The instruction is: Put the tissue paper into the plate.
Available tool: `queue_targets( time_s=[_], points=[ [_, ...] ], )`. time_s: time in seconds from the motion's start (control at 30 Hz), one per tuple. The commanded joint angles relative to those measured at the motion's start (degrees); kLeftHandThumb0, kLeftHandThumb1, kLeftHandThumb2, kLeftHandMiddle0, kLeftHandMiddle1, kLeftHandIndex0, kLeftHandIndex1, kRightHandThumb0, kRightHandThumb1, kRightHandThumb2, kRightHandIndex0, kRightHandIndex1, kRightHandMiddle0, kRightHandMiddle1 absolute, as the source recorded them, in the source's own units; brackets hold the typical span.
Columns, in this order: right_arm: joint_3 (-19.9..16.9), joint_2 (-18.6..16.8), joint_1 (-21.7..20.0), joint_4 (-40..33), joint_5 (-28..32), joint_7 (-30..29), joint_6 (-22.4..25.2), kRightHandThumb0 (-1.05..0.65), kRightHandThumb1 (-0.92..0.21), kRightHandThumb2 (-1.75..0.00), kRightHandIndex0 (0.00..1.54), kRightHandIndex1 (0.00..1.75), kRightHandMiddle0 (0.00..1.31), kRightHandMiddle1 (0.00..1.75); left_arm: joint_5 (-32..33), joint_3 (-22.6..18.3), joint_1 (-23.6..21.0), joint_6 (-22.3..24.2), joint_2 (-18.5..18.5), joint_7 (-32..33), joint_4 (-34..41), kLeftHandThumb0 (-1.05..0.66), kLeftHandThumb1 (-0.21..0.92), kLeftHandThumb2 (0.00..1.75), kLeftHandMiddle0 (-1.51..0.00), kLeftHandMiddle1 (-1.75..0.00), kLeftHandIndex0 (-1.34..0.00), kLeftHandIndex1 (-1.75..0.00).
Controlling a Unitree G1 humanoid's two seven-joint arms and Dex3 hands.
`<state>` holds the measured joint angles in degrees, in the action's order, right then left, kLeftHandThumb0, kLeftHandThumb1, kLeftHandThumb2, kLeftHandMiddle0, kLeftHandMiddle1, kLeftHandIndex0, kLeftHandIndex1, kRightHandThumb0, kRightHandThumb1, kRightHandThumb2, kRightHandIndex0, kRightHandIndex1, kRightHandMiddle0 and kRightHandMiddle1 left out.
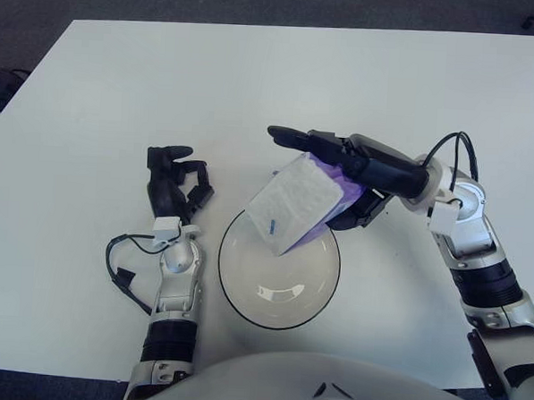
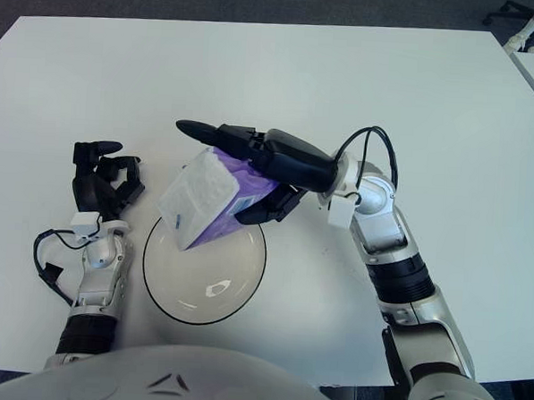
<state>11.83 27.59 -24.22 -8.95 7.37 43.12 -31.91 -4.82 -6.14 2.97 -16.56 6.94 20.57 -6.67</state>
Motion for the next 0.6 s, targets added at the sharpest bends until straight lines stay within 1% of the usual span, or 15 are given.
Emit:
queue_targets(
  time_s=[0.0, 0.07, 0.13, 0.23, 0.27, 0.4, 0.57],
  points=[
    [-1.6, 1.9, -1.3, -0.5, 2.6, 1.5, 3.0, -0.93, -0.92, -0.83, 0.00, 0.00, 0.00, 0.00, -0.4, 0.2, 5.1, 1.7, 1.1, 0.3, -3.8, 0.00, 0.62, 0.87, -0.52, -1.45, -0.26, -1.75],
    [-2.0, 1.7, -1.0, -0.9, 1.5, 0.9, 2.6, -0.89, -0.92, -0.79, 0.00, 0.00, 0.00, 0.00, -0.4, 0.2, 5.1, 1.3, 1.2, 0.3, -3.7, 0.00, 0.60, 0.90, -0.52, -1.48, -0.25, -1.75],
    [-2.7, 1.0, -0.9, -0.4, 0.5, -0.1, 0.4, -0.85, -0.92, -0.75, 0.00, 0.00, 0.00, 0.00, -0.2, 0.3, 5.1, 0.8, 1.2, 0.2, -3.7, 0.00, 0.59, 0.92, -0.53, -1.49, -0.25, -1.75],
    [-3.1, 0.6, -1.1, 0.1, 0.0, -0.4, -0.9, -0.78, -0.92, -0.68, 0.00, 0.00, 0.00, 0.00, -0.1, 0.3, 5.1, 0.2, 1.2, -0.1, -3.9, 0.00, 0.57, 0.96, -0.54, -1.51, -0.26, -1.75],
    [-3.2, 0.5, -1.2, 0.3, 0.0, -0.5, -1.3, -0.73, -0.89, -0.66, 0.00, 0.00, 0.00, 0.00, 0.0, 0.4, 5.1, 0.0, 1.1, -0.2, -4.0, -0.01, 0.55, 0.97, -0.55, -1.51, -0.26, -1.75],
    [-3.0, 0.6, -1.7, 1.0, 1.2, 0.6, -1.9, -0.63, -0.80, -0.71, 0.00, 0.00, 0.00, 0.00, 0.4, 0.4, 5.0, -1.3, 1.0, -0.6, -4.5, -0.01, 0.54, 1.00, -0.55, -1.53, -0.27, -1.75],
    [-3.0, 1.1, -2.1, 1.6, 2.7, 2.0, -2.3, -0.57, -0.73, -0.77, 0.00, 0.00, 0.00, 0.00, 0.4, 0.3, 4.8, -2.3, 1.0, -0.6, -5.1, -0.01, 0.52, 1.02, -0.56, -1.54, -0.27, -1.75]
  ],
)
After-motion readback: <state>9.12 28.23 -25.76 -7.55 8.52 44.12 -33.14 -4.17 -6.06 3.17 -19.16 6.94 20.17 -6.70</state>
